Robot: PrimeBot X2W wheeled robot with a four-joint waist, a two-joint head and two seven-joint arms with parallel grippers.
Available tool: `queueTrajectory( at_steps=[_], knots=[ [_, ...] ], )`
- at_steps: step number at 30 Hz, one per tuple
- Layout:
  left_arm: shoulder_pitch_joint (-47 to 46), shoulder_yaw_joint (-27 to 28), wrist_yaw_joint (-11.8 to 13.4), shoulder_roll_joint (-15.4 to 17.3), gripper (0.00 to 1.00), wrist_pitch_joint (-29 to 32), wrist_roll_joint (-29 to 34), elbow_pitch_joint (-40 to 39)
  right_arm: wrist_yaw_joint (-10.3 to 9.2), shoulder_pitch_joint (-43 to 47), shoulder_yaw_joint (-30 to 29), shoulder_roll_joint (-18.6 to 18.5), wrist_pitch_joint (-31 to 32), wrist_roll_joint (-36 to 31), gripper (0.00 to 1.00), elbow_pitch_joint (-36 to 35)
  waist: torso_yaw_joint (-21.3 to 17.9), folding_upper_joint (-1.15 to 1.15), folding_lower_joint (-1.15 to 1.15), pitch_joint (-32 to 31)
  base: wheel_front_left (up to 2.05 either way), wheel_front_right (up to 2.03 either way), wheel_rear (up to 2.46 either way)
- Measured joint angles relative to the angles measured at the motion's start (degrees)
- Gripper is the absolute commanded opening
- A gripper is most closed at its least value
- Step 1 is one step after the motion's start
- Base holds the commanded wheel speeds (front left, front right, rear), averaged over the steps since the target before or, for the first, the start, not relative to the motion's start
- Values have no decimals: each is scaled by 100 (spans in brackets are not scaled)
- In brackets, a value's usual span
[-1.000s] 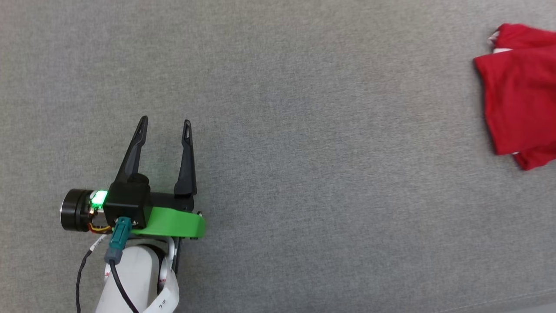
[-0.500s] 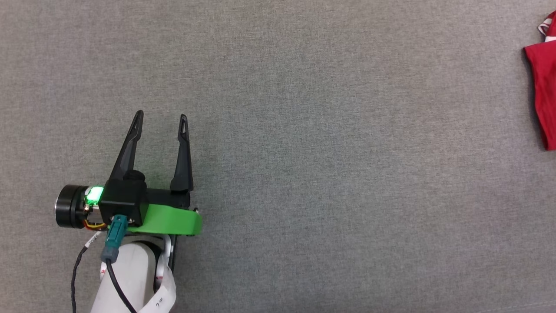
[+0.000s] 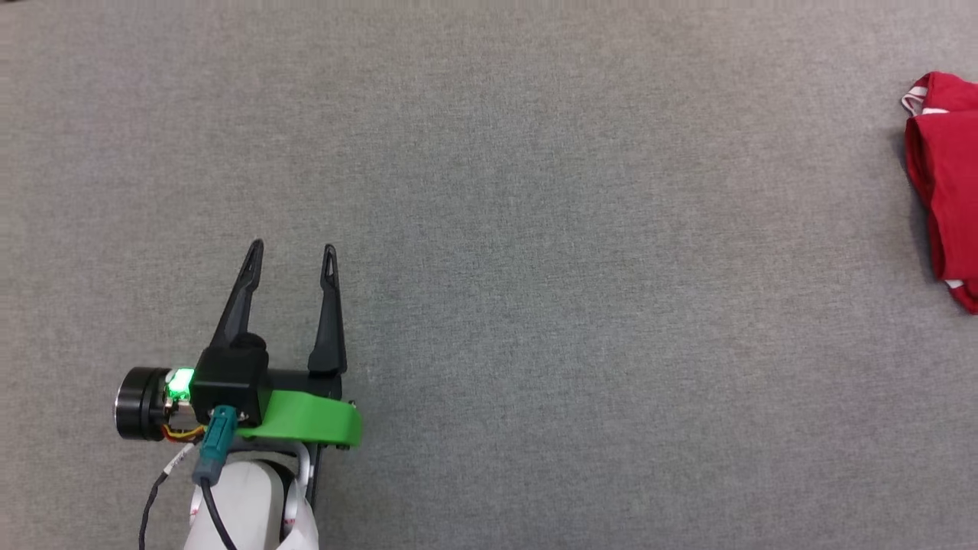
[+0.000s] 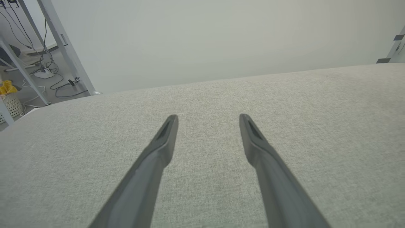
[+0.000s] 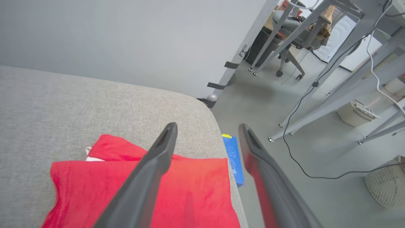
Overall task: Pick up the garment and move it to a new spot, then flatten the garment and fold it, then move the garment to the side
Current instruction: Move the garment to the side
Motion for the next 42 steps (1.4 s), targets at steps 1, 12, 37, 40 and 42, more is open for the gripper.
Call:
queueTrajectory(
  at_steps=[1, 12, 37, 40, 42],
  knots=[
    [57, 7, 7, -7, 100, 0, -15, 11, 0, 74, -92, 55, -99, -67, 100, -127, 9, 0, 0, -77, 0, 0, 0],
    [422, 53, 92, -93, 100, 0, -75, 20, -1, 1596, -1779, 1211, -255, -1077, 100, -3072, 153, 0, -1, -797, 0, 0, 0],
    [725, 121, 22, -211, 100, 0, -174, 312, -1, 4807, -1993, 3664, -268, -1468, 100, -5209, 870, 0, -1, -1595, 0, 0, 0],
    [810, 119, -15, -215, 100, 0, -197, 358, -1, 5029, -1979, 3727, -268, -1471, 100, -5210, 870, 0, -1, -1690, 0, 0, 0],
    [870, 116, -54, -218, 100, 0, -223, 381, -1, 5174, -1978, 3765, -268, -1477, 100, -5211, 861, 0, -1, -1759, 0, 0, 0]
  ],
)
